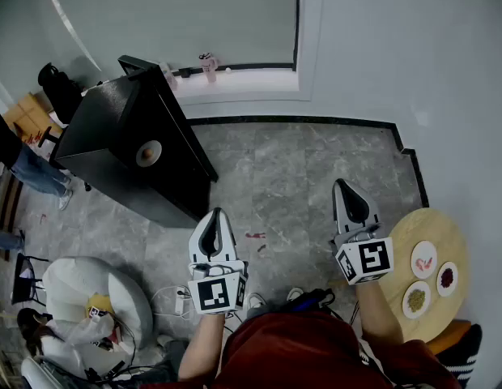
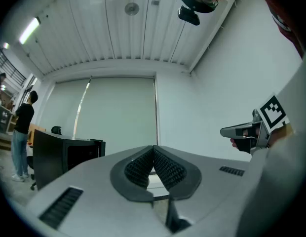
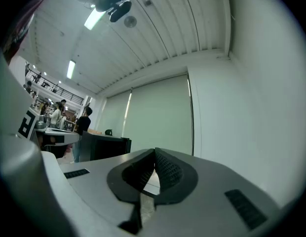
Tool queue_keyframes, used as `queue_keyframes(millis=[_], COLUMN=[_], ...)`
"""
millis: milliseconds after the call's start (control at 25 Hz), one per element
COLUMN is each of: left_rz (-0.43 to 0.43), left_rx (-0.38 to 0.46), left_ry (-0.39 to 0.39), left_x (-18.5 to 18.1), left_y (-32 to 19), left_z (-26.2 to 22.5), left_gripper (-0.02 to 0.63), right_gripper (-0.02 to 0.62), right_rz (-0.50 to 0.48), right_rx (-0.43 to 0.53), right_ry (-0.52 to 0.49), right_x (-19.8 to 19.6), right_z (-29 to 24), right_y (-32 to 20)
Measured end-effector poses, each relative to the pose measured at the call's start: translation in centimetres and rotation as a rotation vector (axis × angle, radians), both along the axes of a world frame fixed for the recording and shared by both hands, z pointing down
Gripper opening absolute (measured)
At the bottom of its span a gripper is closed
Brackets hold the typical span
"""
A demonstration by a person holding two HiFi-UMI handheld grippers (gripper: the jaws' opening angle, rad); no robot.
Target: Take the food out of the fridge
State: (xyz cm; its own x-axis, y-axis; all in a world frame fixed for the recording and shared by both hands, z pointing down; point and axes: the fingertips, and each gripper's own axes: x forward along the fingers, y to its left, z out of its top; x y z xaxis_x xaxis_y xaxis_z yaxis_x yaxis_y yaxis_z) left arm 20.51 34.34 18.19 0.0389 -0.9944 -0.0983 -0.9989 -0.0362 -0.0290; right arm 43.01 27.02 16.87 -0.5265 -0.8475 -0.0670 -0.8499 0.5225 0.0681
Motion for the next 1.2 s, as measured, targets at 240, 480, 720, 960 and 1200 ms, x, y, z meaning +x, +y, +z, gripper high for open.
queue_keyframes(millis=[240,480,720,960,1200], left_rz=[0.009,0.017,0.020,0.009,-0.011], left_rx=[-0.004,0.003,0.014,0.019,-0.011], left_ry=[-0.004,0.004,0.024,0.014,-0.020], left_x=[0.7,1.8,4.1,6.9,9.3], left_y=[-0.3,-0.6,-1.3,-1.9,-2.8], left_z=[0.2,-0.3,-1.2,-1.6,-1.1], left_gripper=[0.014,0.014,0.014,0.014,0.014], right_gripper=[0.020,0.021,0.021,0.021,0.021], right_rz=[0.000,0.015,0.032,0.064,0.054], right_rx=[-0.002,-0.002,0.020,0.028,0.040], right_ry=[0.003,0.006,0.019,0.020,0.021], right_x=[0.4,1.4,3.9,7.2,9.5], right_z=[0.6,0.5,-0.1,-0.7,-1.2], right_y=[-0.3,-0.2,-0.5,-0.7,-1.6])
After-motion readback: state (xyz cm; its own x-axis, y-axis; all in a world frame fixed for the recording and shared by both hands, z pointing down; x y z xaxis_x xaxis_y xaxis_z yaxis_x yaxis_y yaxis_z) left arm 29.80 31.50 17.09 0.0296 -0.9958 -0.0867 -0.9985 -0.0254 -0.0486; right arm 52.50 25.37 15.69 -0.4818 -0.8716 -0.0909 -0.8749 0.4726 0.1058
